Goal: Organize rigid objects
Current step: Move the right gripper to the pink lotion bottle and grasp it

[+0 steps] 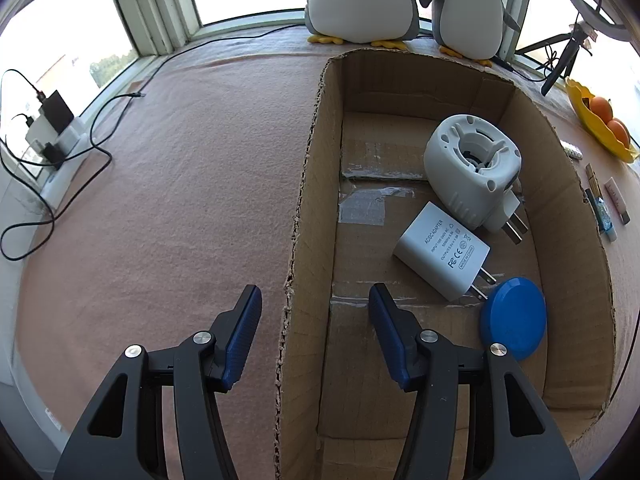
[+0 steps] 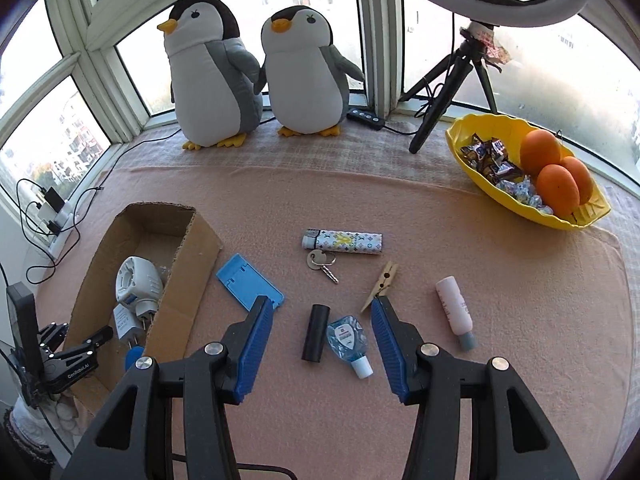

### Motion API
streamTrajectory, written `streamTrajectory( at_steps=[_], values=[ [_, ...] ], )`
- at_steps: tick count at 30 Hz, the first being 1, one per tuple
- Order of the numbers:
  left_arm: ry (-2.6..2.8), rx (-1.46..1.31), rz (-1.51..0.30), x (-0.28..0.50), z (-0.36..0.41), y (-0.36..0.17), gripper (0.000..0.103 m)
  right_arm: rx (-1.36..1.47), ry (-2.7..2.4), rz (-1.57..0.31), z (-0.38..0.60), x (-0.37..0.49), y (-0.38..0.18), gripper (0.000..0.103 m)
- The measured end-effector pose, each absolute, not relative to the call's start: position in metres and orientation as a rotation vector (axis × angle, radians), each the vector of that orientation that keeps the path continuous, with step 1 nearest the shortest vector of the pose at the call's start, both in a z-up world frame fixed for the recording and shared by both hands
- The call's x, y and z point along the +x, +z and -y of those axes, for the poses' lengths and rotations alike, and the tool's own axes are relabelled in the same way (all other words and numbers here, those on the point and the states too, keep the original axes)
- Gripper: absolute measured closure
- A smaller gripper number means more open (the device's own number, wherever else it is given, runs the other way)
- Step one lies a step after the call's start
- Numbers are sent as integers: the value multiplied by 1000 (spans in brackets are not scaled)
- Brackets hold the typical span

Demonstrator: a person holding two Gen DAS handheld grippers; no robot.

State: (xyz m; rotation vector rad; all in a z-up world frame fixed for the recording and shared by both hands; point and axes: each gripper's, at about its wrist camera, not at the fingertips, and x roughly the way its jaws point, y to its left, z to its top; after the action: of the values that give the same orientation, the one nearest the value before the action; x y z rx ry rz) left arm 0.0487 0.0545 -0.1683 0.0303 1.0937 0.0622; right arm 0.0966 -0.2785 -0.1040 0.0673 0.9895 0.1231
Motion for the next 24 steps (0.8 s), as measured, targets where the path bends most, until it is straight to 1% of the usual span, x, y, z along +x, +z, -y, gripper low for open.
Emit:
streamTrajectory(
  at_steps=[5,10,22,24],
  values=[
    [62,34,-1094,49,-54,-169,47,131,46,-1040,325,104,-124,56],
    [63,37,-1094,49,-54,-169,47,122,-14,-1066,354,112,-138,56],
    [63,37,-1093,49,-54,-169,47,59,9,-1124,356,130,-155,56],
    [63,37,-1093,49,-54,-169,47,51,12,-1133,354,133,-157,58]
  ],
)
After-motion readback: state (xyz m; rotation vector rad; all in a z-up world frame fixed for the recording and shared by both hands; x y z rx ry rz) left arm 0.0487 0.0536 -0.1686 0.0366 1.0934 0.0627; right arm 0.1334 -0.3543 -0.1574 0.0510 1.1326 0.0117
